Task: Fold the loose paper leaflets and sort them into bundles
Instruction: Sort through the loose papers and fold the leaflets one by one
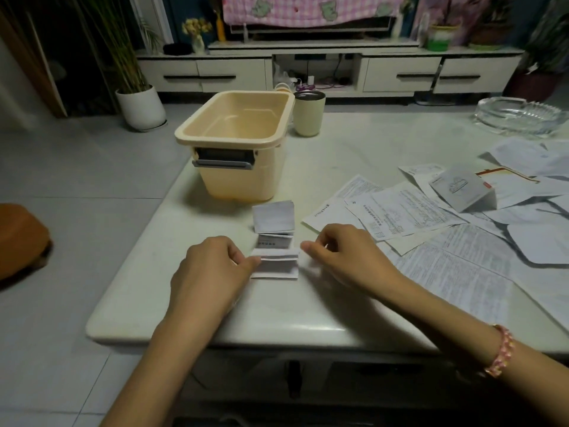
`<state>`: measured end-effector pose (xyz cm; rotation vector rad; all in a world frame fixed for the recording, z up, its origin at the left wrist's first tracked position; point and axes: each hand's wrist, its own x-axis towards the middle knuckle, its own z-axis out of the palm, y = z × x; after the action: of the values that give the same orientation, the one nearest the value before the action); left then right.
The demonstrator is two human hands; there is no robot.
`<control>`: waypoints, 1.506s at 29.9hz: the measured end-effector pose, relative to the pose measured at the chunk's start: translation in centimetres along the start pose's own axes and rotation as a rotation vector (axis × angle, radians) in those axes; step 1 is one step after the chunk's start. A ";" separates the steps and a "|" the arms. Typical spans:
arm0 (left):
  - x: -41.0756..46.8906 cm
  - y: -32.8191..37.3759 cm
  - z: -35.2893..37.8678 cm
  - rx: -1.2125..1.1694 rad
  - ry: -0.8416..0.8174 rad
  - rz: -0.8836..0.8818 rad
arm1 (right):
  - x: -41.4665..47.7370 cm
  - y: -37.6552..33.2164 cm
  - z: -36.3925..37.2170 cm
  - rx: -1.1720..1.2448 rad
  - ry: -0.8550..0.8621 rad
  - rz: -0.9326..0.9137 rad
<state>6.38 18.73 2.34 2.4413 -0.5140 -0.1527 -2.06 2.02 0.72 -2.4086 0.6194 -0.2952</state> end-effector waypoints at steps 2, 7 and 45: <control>-0.7 1.4 -0.2 0.001 0.098 0.065 | -0.6 1.1 -2.2 0.002 0.026 -0.023; -1.4 4.6 2.3 -0.188 0.117 0.346 | -0.8 5.5 -7.9 -0.001 0.126 -0.041; -1.7 14.5 10.4 -1.301 -0.742 -0.084 | -4.8 8.2 -9.7 1.278 -0.014 0.108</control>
<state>-2.29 3.04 2.91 1.0632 -0.3981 -1.0704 -12.53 -6.28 2.86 -1.1443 0.3546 -0.4456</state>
